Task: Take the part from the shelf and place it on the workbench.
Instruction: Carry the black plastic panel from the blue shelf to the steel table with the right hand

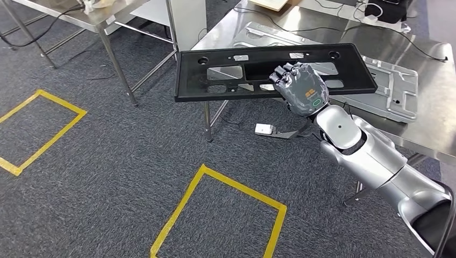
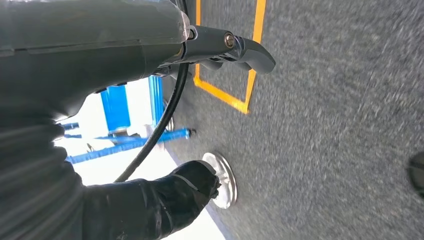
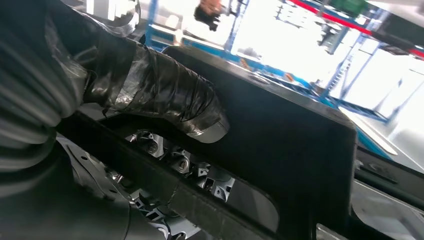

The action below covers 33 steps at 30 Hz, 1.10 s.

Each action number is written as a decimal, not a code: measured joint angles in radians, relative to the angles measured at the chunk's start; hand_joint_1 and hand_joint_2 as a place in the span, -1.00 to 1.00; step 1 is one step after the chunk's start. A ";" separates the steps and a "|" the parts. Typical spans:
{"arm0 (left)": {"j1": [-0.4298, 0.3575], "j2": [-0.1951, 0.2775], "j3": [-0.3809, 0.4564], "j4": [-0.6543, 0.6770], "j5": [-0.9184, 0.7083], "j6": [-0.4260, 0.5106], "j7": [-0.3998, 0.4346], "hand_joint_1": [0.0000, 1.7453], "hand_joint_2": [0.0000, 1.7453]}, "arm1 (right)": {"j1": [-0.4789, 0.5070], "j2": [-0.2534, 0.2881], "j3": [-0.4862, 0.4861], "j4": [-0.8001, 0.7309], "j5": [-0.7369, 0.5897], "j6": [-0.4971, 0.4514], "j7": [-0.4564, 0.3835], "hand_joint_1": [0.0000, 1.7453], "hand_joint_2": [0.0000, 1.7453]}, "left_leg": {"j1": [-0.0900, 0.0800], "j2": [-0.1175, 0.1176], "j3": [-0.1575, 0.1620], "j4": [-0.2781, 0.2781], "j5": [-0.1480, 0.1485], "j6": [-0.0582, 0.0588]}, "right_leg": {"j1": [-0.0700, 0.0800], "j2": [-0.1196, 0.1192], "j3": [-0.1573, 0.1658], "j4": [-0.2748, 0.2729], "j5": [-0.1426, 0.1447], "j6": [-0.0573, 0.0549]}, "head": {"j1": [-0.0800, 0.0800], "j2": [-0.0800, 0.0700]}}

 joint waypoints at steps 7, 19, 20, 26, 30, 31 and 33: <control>-0.005 -0.004 0.000 0.000 0.002 0.000 -0.003 -1.00 1.00 | 0.022 -0.022 -0.016 -0.001 -0.002 -0.003 0.003 1.00 1.00 | 0.001 -0.034 0.071 -0.157 0.053 0.028 | -0.010 0.053 -0.017 0.018 -0.011 0.040 | 0.000 0.000; -0.003 -0.007 0.001 0.000 0.010 0.001 -0.009 -1.00 1.00 | 0.040 -0.037 -0.040 -0.004 -0.002 -0.004 -0.001 1.00 1.00 | -0.008 0.096 0.125 -0.182 0.023 0.025 | 0.002 -0.136 -0.031 0.001 0.029 0.045 | 0.004 0.000; -0.004 -0.007 0.001 0.000 0.010 0.002 -0.009 -1.00 1.00 | 0.040 -0.037 -0.041 -0.004 -0.002 -0.003 -0.001 1.00 1.00 | -0.009 0.106 0.129 -0.185 0.021 0.020 | 0.006 -0.131 -0.031 0.000 0.026 0.038 | 0.004 0.000; -0.005 -0.007 0.002 0.000 0.010 0.002 -0.007 -1.00 1.00 | 0.040 -0.042 -0.047 -0.011 -0.002 0.008 -0.004 1.00 1.00 | -0.003 0.025 0.069 -0.032 -0.072 -0.001 | -0.004 -0.078 -0.012 -0.017 0.024 0.001 | 0.003 0.000; -0.003 -0.007 0.004 0.000 0.010 0.001 -0.006 -1.00 1.00 | 0.043 -0.041 -0.040 -0.011 -0.014 0.028 -0.018 1.00 1.00 | -0.006 0.013 -0.014 0.066 -0.060 0.007 | 0.006 -0.048 -0.007 -0.010 0.014 -0.007 | 0.003 0.000; -0.002 -0.007 0.004 0.000 0.010 0.001 -0.006 -1.00 1.00 | 0.043 -0.041 -0.040 -0.011 -0.016 0.029 -0.019 1.00 1.00 | -0.008 0.011 0.006 0.006 -0.016 0.013 | 0.008 -0.042 -0.006 -0.005 0.010 -0.005 | 0.003 0.000; -0.002 -0.006 0.004 0.000 0.010 0.001 -0.006 -1.00 1.00 | 0.042 -0.041 -0.040 -0.011 -0.019 0.029 -0.018 1.00 1.00 | -0.011 0.002 0.052 -0.112 0.043 0.026 | 0.011 -0.034 -0.005 0.005 0.001 0.000 | 0.003 0.000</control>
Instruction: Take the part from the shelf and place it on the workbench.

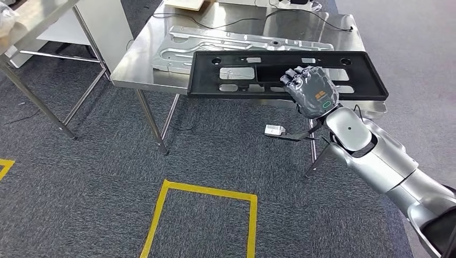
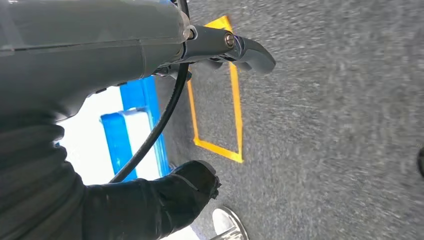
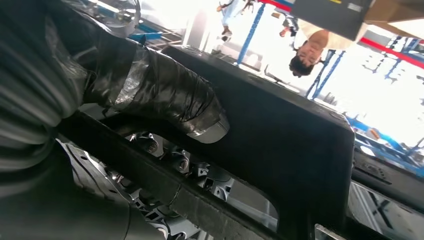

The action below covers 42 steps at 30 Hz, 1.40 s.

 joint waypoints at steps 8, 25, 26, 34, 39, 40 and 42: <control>-0.001 -0.002 0.001 0.000 0.000 -0.001 0.000 -1.00 1.00 | 0.000 -0.001 0.000 0.001 -0.001 0.002 0.000 1.00 1.00 | -0.006 -0.006 0.021 -0.053 0.013 0.001 | -0.001 0.001 0.000 0.002 -0.006 0.006 | 0.000 0.000; -0.002 -0.006 0.003 0.000 -0.004 -0.002 -0.010 -1.00 1.00 | 0.005 -0.002 -0.001 0.009 -0.013 -0.005 0.000 1.00 1.00 | 0.003 0.007 0.052 -0.078 0.006 0.033 | -0.030 -0.033 -0.141 0.262 -0.104 0.061 | 0.000 0.000; -0.002 -0.006 0.003 0.000 -0.004 -0.002 -0.011 -1.00 1.00 | 0.007 -0.002 -0.001 0.010 -0.013 -0.005 0.000 1.00 1.00 | 0.005 0.008 0.057 -0.076 0.001 0.028 | -0.035 -0.035 -0.138 0.246 -0.079 0.065 | 0.000 0.000; -0.005 -0.006 0.003 0.000 -0.005 -0.003 -0.012 -1.00 1.00 | 0.014 0.002 0.000 0.017 -0.013 -0.006 0.000 1.00 1.00 | 0.010 0.017 0.094 -0.075 -0.041 -0.026 | -0.029 -0.040 -0.010 0.003 -0.004 0.036 | -0.001 0.000; -0.004 -0.006 0.003 0.000 -0.005 -0.003 -0.012 -1.00 1.00 | 0.014 0.005 0.000 0.018 -0.013 -0.007 0.000 1.00 1.00 | 0.010 0.013 -0.051 0.181 -0.127 -0.030 | -0.018 -0.036 0.031 -0.001 -0.037 -0.005 | -0.001 0.000; -0.003 -0.006 0.003 0.000 -0.005 -0.003 -0.012 -1.00 1.00 | 0.017 0.006 0.000 0.018 -0.013 -0.007 0.000 1.00 1.00 | 0.008 0.013 -0.087 0.221 -0.123 -0.026 | -0.013 -0.034 0.041 -0.001 -0.045 -0.008 | -0.001 0.000; 0.000 -0.006 0.004 0.000 -0.005 -0.003 -0.012 -1.00 1.00 | 0.020 0.008 0.001 0.019 -0.013 -0.008 -0.001 1.00 1.00 | 0.000 0.011 -0.104 0.184 -0.051 -0.012 | -0.004 -0.028 0.066 -0.001 -0.064 -0.011 | -0.001 0.000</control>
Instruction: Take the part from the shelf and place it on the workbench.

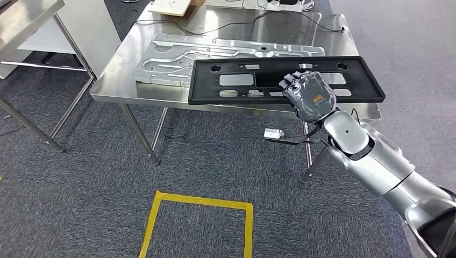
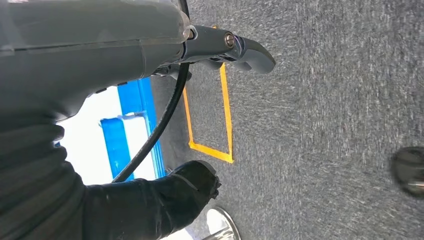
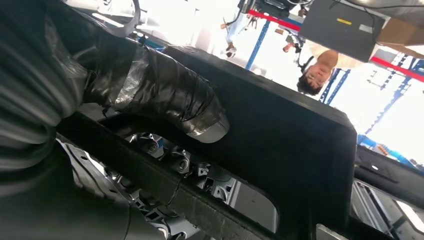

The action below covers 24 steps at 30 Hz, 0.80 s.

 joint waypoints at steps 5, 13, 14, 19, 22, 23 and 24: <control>0.003 0.004 0.001 0.000 0.001 -0.002 -0.001 -1.00 1.00 | 0.005 0.003 0.001 0.003 0.000 -0.003 -0.001 1.00 1.00 | -0.021 -0.012 0.081 -0.223 0.107 0.044 | 0.006 0.008 0.038 -0.009 -0.036 0.015 | 0.000 0.000; 0.002 0.001 0.001 0.000 0.004 -0.005 -0.003 -1.00 1.00 | 0.011 0.001 -0.002 0.009 -0.001 -0.004 0.001 1.00 1.00 | -0.004 -0.012 0.192 -0.302 0.068 0.048 | -0.018 -0.004 -0.117 0.225 -0.091 0.062 | -0.001 0.000; 0.002 0.000 0.002 0.000 0.004 -0.005 -0.003 -1.00 1.00 | 0.015 0.001 -0.002 0.011 -0.002 -0.005 0.000 1.00 1.00 | -0.001 -0.012 0.206 -0.301 0.057 0.045 | -0.023 -0.005 -0.139 0.227 -0.092 0.068 | -0.001 0.000; 0.006 -0.001 0.003 0.000 0.004 -0.006 -0.003 -1.00 1.00 | 0.024 0.002 -0.001 0.024 -0.003 -0.012 0.001 1.00 1.00 | 0.008 -0.011 0.274 -0.298 -0.007 0.012 | -0.032 -0.028 -0.116 0.003 0.108 0.074 | -0.001 0.000; 0.000 -0.001 0.004 0.000 0.005 -0.006 -0.004 -1.00 1.00 | 0.029 0.002 -0.002 0.030 -0.002 -0.021 0.002 1.00 1.00 | 0.007 -0.007 0.284 -0.280 -0.020 -0.009 | -0.024 -0.025 -0.104 -0.001 0.103 0.042 | -0.002 0.000; -0.001 -0.001 0.004 0.000 0.005 -0.006 -0.004 -1.00 1.00 | 0.029 0.002 -0.003 0.032 -0.002 -0.023 0.004 1.00 1.00 | 0.008 -0.006 0.277 -0.253 -0.016 -0.013 | -0.025 -0.023 -0.094 -0.003 0.096 0.032 | -0.002 0.000; -0.002 -0.001 0.004 0.000 0.004 -0.007 -0.004 -1.00 1.00 | 0.028 0.002 -0.004 0.034 0.000 -0.026 0.005 1.00 1.00 | 0.009 -0.007 0.255 -0.211 -0.015 -0.016 | -0.025 -0.022 -0.084 -0.005 0.090 0.023 | -0.003 0.000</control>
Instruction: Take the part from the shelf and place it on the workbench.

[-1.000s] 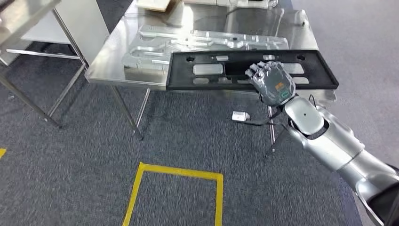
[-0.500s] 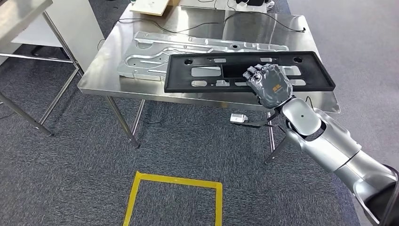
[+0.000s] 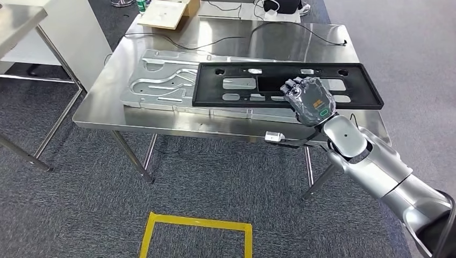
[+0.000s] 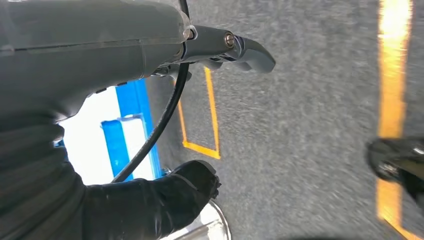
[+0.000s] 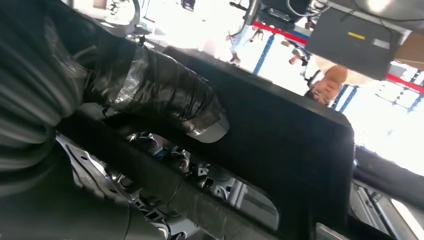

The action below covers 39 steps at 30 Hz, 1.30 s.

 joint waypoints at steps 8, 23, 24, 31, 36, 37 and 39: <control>0.005 0.002 0.001 0.000 -0.011 -0.004 0.001 -1.00 1.00 | 0.001 0.061 0.005 0.064 0.048 -0.022 0.006 1.00 1.00 | -0.002 -0.001 -0.197 0.094 0.014 0.010 | 0.011 0.013 0.089 -0.003 -0.076 -0.015 | 0.000 0.000; -0.003 0.002 0.001 0.000 -0.023 -0.008 0.004 -1.00 1.00 | -0.028 0.213 0.029 0.258 0.076 -0.074 0.030 1.00 1.00 | -0.015 -0.015 -0.086 -0.040 0.075 0.052 | 0.014 0.016 -0.057 0.165 -0.104 0.025 | 0.000 0.000; -0.002 0.000 0.001 0.001 -0.025 -0.009 0.004 -1.00 1.00 | -0.031 0.227 0.029 0.286 0.080 -0.086 0.033 1.00 1.00 | -0.016 -0.016 -0.075 -0.040 0.067 0.051 | 0.017 0.016 -0.040 0.103 -0.057 0.015 | 0.000 0.000; -0.006 -0.008 0.000 0.003 -0.031 -0.014 -0.003 -1.00 1.00 | -0.068 0.308 0.023 0.535 0.102 -0.175 0.052 1.00 1.00 | -0.017 -0.021 -0.049 -0.056 0.045 0.041 | 0.030 0.019 0.004 -0.006 0.009 0.008 | -0.004 0.000; -0.006 -0.008 0.000 0.003 -0.031 -0.015 -0.007 -1.00 1.00 | -0.082 0.338 0.015 0.669 0.108 -0.216 0.050 1.00 1.00 | -0.017 -0.021 -0.044 -0.066 0.042 0.035 | 0.031 0.020 0.004 -0.006 0.001 -0.002 | -0.004 0.000; -0.006 -0.008 0.000 0.003 -0.031 -0.015 -0.008 -1.00 1.00 | -0.083 0.343 0.014 0.685 0.108 -0.218 0.050 1.00 1.00 | -0.017 -0.021 -0.043 -0.067 0.041 0.034 | 0.031 0.020 0.004 -0.006 0.001 -0.003 | -0.004 0.000; -0.006 -0.008 0.000 0.003 -0.030 -0.015 -0.008 -1.00 1.00 | -0.084 0.351 0.012 0.707 0.109 -0.220 0.050 1.00 1.00 | -0.017 -0.020 -0.042 -0.068 0.040 0.033 | 0.031 0.021 0.004 -0.005 0.000 -0.004 | -0.004 0.000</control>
